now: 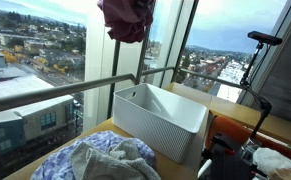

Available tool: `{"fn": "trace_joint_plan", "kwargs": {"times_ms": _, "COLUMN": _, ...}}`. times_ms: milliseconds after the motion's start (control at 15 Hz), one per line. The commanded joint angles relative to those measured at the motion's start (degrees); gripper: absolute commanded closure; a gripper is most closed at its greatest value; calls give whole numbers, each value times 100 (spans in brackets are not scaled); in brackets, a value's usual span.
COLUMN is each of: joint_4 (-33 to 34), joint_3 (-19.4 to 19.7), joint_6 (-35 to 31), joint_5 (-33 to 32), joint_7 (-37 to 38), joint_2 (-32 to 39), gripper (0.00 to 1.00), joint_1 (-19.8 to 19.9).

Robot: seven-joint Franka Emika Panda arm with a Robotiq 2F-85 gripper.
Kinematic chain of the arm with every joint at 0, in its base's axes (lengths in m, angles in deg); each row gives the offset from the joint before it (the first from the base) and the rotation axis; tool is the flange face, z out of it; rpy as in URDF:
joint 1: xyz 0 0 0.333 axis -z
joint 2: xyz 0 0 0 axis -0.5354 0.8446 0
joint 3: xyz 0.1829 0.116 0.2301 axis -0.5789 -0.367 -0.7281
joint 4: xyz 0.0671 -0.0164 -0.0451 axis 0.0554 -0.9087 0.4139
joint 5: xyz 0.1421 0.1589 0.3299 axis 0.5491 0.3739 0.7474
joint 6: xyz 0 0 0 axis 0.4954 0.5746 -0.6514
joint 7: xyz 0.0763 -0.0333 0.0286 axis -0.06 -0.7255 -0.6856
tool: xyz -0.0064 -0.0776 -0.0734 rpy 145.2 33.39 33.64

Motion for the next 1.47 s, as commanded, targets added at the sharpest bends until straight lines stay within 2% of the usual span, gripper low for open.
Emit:
{"fn": "trace_joint_plan", "kwargs": {"times_ms": 0, "joint_4": -180, "joint_3": -273, "joint_6": 457, "joint_5": 464, "joint_7": -133, "joint_2": -231, "gripper": 96, "joint_1": -80}}
{"fn": "trace_joint_plan", "kwargs": {"times_ms": 267, "joint_4": -745, "joint_3": -534, "joint_6": 59, "joint_5": 1082, "joint_7": -242, "joint_2": -25, "gripper": 96, "joint_1": -145}}
{"fn": "trace_joint_plan", "kwargs": {"times_ms": 733, "joint_4": -1608, "joint_3": -767, "joint_6": -529, "joint_5": 1318, "joint_7": -157, "joint_2": 730, "gripper": 96, "joint_1": -258}}
{"fn": "trace_joint_plan", "kwargs": {"times_ms": 933, "joint_4": -1682, "joint_3": -806, "joint_6": -704, "joint_5": 1359, "joint_7": -181, "joint_2": 1090, "gripper": 96, "joint_1": -250}}
{"fn": "trace_joint_plan", "kwargs": {"times_ms": 1333, "joint_4": -1223, "joint_3": -795, "joint_6": -893, "joint_5": 1249, "joint_7": -150, "joint_2": 2069, "gripper": 96, "joint_1": -359}}
{"fn": "trace_joint_plan", "kwargs": {"times_ms": 1400, "joint_4": -1143, "joint_3": -790, "joint_6": -887, "joint_5": 1238, "joint_7": -159, "joint_2": 2188, "gripper": 66, "joint_1": -372}}
